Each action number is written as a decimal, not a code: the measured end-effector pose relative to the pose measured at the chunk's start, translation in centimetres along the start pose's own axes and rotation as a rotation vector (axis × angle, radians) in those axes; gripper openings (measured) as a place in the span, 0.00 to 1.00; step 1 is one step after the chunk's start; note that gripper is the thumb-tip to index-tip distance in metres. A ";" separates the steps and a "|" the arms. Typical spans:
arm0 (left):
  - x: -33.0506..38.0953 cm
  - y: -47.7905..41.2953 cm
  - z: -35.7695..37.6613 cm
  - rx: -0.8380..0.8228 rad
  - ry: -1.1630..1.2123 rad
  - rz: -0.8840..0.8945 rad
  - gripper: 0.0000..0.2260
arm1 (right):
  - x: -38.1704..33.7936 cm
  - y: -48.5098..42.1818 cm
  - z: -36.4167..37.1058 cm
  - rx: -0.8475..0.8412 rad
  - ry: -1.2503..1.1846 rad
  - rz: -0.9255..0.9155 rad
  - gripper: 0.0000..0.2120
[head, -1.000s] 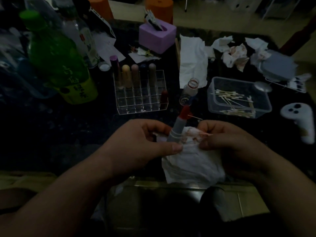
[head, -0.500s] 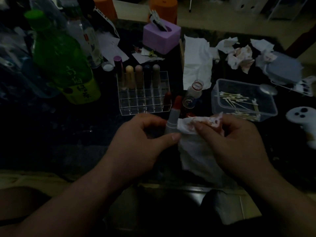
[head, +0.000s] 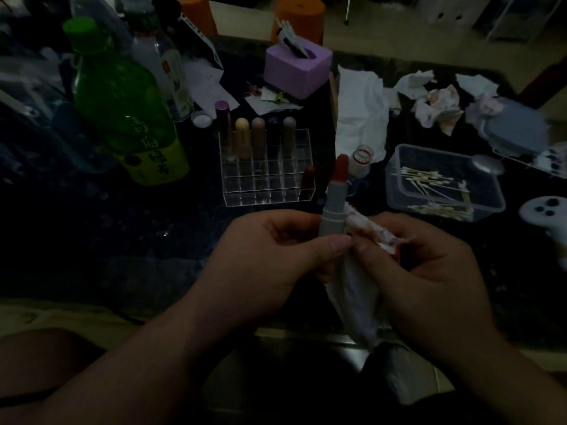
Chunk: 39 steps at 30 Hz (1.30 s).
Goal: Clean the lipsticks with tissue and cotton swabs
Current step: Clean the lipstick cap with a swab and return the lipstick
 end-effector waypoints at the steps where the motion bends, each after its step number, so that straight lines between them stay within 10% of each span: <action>1: 0.0 0.0 0.0 -0.004 0.005 0.002 0.08 | 0.2 0.2 0.0 0.009 0.007 -0.023 0.07; 9: 1.3 0.4 -0.1 -0.025 0.018 0.018 0.09 | -0.4 -0.3 -0.9 -0.386 -0.675 0.503 0.19; 13: 1.4 0.5 0.1 -0.058 0.020 0.043 0.10 | -0.2 -1.0 -1.1 -0.361 -0.538 0.462 0.08; 24: 1.1 0.5 0.1 -0.102 0.084 0.022 0.10 | 1.3 -2.2 -0.9 -0.849 -0.777 0.542 0.21; 34: 1.2 0.4 -0.7 -0.224 0.012 -0.100 0.10 | 1.4 -2.5 -1.2 -0.922 -0.830 0.630 0.19; 39: 0.7 0.5 -0.2 -0.172 0.240 -0.129 0.12 | -0.2 -2.4 -0.5 -0.977 -1.212 0.583 0.21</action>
Point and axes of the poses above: each hand's wrist, its own y-axis away from the middle knuckle, its own z-axis out of the palm, x = y × z, the point moved 1 cm from there along -y, towards the middle knuckle, and after that the axes turned 15 degrees about z, right-handed, at the moved point
